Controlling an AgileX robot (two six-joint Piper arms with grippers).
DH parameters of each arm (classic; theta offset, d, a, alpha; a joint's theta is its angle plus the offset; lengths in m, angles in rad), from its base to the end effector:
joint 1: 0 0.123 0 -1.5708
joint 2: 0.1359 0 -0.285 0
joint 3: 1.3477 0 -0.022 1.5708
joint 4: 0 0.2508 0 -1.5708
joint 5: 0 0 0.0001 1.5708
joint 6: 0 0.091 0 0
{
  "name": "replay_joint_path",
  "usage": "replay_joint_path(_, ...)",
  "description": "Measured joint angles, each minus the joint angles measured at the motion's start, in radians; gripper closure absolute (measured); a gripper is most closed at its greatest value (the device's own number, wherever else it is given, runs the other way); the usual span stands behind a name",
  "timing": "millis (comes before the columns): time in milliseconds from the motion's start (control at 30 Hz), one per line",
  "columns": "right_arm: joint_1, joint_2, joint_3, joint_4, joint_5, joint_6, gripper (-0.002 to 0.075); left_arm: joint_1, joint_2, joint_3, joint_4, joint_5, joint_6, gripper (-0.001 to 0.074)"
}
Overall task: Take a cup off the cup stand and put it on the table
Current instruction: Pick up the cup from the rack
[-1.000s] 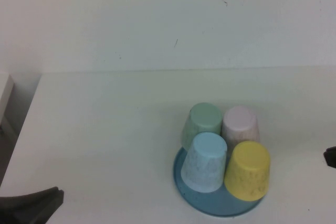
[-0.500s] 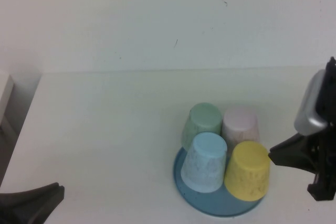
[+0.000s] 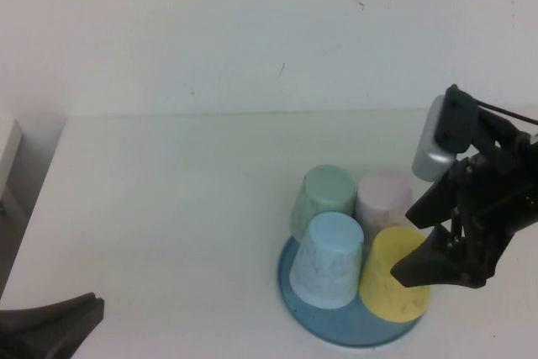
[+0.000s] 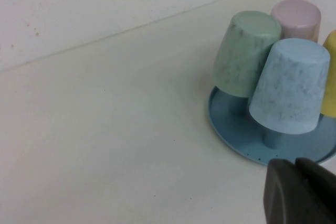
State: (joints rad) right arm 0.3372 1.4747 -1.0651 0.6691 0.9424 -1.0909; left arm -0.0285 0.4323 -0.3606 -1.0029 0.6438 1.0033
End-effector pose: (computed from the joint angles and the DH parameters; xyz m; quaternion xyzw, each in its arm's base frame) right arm 0.2572 0.1386 0.2774 -0.4978 0.8039 0.2185 0.2413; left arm 0.0820 -0.0485 0.2740 0.2014 0.7840 -0.1949 0.5539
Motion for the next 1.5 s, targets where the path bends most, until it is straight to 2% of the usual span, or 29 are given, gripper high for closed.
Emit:
replay_joint_path(700, 0.000, 0.127, -0.014, -0.032, -0.071, -0.070, 0.0044, 0.000, 0.000, 0.000, -0.002, 0.000, 0.000, 0.0737)
replay_joint_path(800, 0.000, 0.132, -0.014, -0.045, -0.071, -0.073, 0.0083, 0.000, 0.000, 0.000, -0.002, 0.000, 0.000, 0.0737)
replay_joint_path(900, 0.000, 0.139, -0.014, -0.055, -0.071, -0.075, 0.0163, 0.000, 0.000, 0.000, -0.002, 0.000, 0.000, 0.0737)
replay_joint_path(1200, 0.002, 0.139, -0.020, -0.070, -0.073, -0.095, 0.0165, 0.000, 0.000, 0.000, -0.002, 0.013, 0.000, 0.0737)
replay_joint_path(1367, 0.003, 0.140, -0.108, -0.155, 0.027, -0.015, 0.0165, 0.000, 0.000, 0.000, -0.011, 0.025, -0.038, 0.0737)
replay_joint_path(1500, 0.003, 0.140, -0.217, -0.192, 0.151, 0.068, 0.0165, 0.001, 0.000, 0.000, -0.095, 0.041, -0.098, 0.0737)
